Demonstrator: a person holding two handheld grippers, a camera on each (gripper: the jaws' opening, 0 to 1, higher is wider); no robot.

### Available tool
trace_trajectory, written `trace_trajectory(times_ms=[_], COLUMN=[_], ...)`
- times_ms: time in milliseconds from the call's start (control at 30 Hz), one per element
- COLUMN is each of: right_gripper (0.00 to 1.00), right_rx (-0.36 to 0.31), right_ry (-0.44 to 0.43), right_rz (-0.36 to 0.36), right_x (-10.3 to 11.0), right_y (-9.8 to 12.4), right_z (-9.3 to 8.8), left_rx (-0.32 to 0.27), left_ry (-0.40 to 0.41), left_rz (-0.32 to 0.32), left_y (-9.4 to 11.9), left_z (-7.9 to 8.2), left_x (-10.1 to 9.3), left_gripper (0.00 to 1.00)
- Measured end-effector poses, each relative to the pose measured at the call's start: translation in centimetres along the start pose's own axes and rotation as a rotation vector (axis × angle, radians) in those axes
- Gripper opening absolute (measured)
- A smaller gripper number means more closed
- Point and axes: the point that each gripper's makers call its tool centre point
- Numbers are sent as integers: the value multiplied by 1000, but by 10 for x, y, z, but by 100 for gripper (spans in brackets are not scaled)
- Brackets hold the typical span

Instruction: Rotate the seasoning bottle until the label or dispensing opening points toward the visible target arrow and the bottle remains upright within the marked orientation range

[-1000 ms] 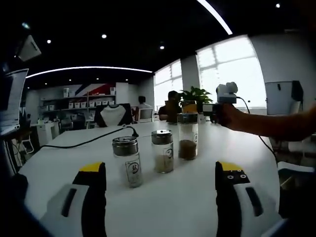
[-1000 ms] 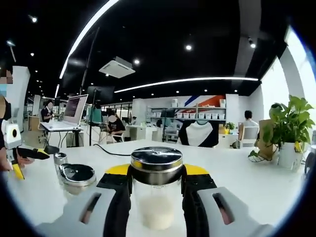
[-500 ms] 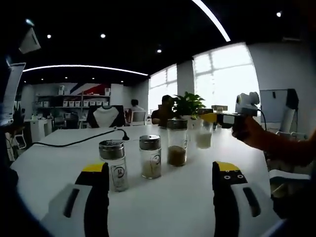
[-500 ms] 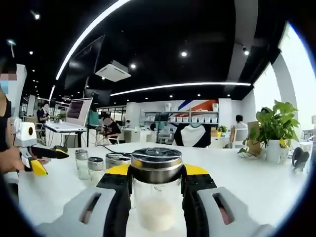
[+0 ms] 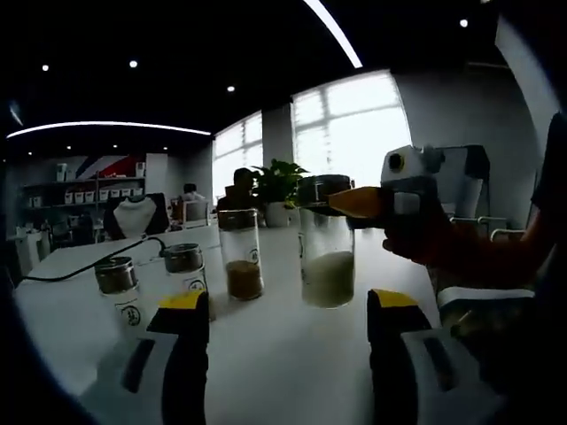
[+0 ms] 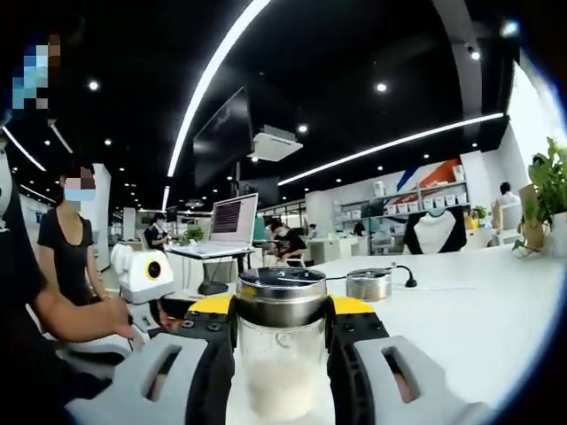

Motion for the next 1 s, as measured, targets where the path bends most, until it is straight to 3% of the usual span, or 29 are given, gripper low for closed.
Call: trace_trajectory(times_ms=[233, 333, 467, 567, 667, 733, 800, 867, 1000], right_gripper=[37, 37, 37, 37, 38, 38, 38, 38, 38], right_rx=[-30, -29, -25, -30, -39, -14, 21, 32, 19], right_ry=[-15, -8, -10, -18, -16, 102, 187, 232, 164], right_rz=[147, 213, 302, 308, 243, 157, 101, 45, -57], right_x=[31, 46, 66, 70, 63, 61, 64, 63, 55], right_y=[-4, -7, -9, -11, -15, -23, -28, -32, -39], right_z=[5, 2, -1, -3, -4, -10, -15, -15, -10], left_rx=[-42, -56, -29, -41, 15, 48, 103, 112, 102], left_ry=[24, -32, -155, -177, -112, -149, -212, -218, -177], left_rz=[-117, -195, -223, -255, -141, -85, 22, 101, 170], left_y=[0, 2, 1, 5, -1, -4, -5, -2, 2], left_z=[6, 7, 0, 1, -5, -9, -14, -14, -10], left_x=[-20, -39, -55, -66, -47, -40, -29, -21, -15], left_gripper=[62, 57, 56, 48, 46, 46, 45, 45, 44])
Point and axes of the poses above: the point that each gripper's makers call its tool centre point, and the gripper's own axes: y roughly backward along the fingers, x roughly to its left, z roughly out of its top, and after that the axes turned 12 degrees about x, right-handed
